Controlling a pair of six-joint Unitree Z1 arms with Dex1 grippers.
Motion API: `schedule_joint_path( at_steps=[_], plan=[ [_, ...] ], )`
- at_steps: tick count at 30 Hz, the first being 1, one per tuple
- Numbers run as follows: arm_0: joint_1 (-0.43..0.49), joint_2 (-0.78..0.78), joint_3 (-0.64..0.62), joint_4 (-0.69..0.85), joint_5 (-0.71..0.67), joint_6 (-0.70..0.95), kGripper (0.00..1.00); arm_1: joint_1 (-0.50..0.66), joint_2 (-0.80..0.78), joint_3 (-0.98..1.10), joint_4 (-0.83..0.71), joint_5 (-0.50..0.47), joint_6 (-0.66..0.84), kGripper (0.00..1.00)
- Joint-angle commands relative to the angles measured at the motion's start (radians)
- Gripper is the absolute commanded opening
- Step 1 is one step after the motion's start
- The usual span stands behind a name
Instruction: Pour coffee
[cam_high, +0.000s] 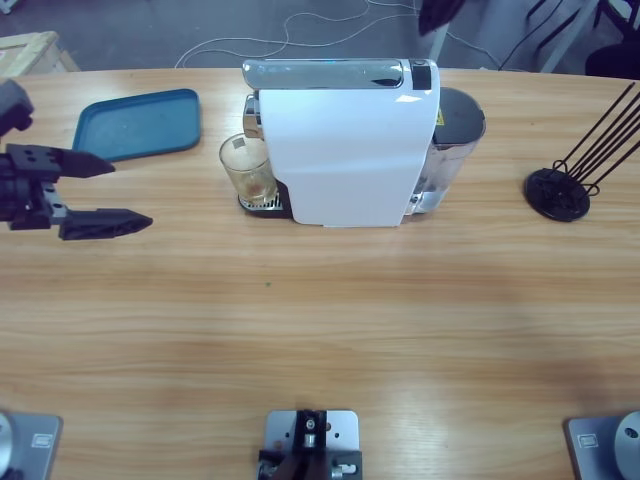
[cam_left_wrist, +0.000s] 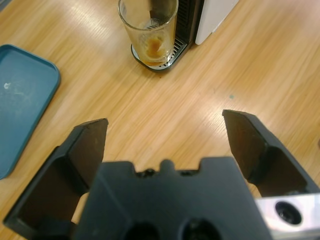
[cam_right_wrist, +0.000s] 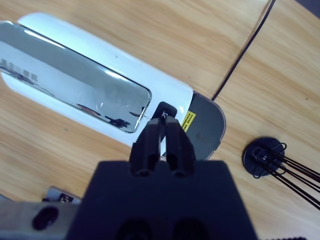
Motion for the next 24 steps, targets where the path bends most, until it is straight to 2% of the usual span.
schedule_joint_path(
  at_steps=[1,24],
  plan=[
    [-0.013,0.039,0.029,-0.013,-0.002,-0.017,1.0,-0.027,0.065,0.037,0.017,0.01,0.0,0.0],
    [-0.013,0.045,0.033,-0.018,0.0,-0.018,1.0,-0.037,0.097,0.029,0.013,0.001,-0.007,0.0]
  ],
)
